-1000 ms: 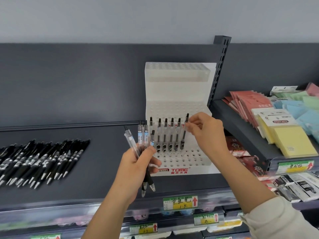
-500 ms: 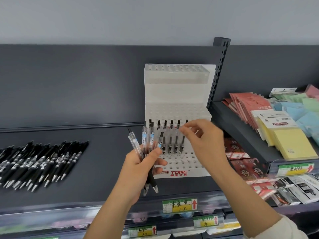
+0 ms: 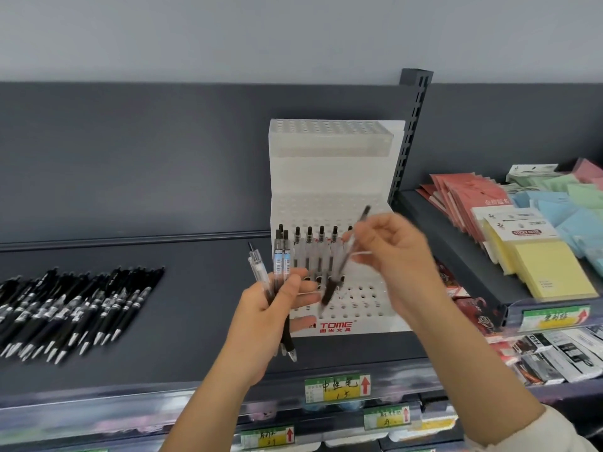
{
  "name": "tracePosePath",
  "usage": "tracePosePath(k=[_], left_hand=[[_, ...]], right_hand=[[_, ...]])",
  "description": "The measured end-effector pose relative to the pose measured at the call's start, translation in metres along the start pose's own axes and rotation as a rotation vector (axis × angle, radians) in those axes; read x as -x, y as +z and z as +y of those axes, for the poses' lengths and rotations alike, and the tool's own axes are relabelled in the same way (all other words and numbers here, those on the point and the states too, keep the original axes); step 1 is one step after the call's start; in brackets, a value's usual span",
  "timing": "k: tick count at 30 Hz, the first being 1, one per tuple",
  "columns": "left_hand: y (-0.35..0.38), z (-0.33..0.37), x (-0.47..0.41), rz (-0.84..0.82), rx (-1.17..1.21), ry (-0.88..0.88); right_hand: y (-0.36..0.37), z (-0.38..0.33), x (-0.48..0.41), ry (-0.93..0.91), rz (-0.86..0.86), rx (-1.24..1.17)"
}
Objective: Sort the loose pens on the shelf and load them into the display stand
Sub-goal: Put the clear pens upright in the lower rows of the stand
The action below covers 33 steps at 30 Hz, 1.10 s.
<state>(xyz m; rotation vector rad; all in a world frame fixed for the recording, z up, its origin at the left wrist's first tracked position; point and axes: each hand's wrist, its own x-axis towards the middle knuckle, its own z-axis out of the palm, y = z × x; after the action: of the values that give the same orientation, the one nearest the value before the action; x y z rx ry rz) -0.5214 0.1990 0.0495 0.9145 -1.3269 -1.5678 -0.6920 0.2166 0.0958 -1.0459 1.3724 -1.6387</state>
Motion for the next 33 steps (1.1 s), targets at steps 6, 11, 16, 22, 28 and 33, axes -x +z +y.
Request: tracePosePath(k=[6, 11, 16, 22, 28, 33], left_hand=[[-0.005, 0.001, -0.002, 0.109, 0.011, 0.052], [-0.006, 0.000, -0.004, 0.115, -0.045, 0.079], [-0.005, 0.001, -0.005, 0.120, -0.049, 0.082], [-0.003, 0.005, -0.002, 0.095, -0.076, 0.053], [0.002, 0.003, 0.000, 0.037, -0.056, -0.045], [0.010, 0.005, 0.002, -0.043, -0.110, -0.042]], right_hand=[[-0.022, -0.019, -0.019, -0.340, 0.301, 0.267], [-0.018, -0.006, -0.032, -0.335, 0.294, 0.398], [-0.016, 0.022, -0.033, -0.250, 0.206, 0.546], [-0.024, 0.036, -0.027, -0.162, 0.157, 0.624], [-0.026, 0.032, -0.019, -0.197, 0.227, 0.673], [-0.013, 0.015, -0.002, -0.293, 0.167, 0.543]])
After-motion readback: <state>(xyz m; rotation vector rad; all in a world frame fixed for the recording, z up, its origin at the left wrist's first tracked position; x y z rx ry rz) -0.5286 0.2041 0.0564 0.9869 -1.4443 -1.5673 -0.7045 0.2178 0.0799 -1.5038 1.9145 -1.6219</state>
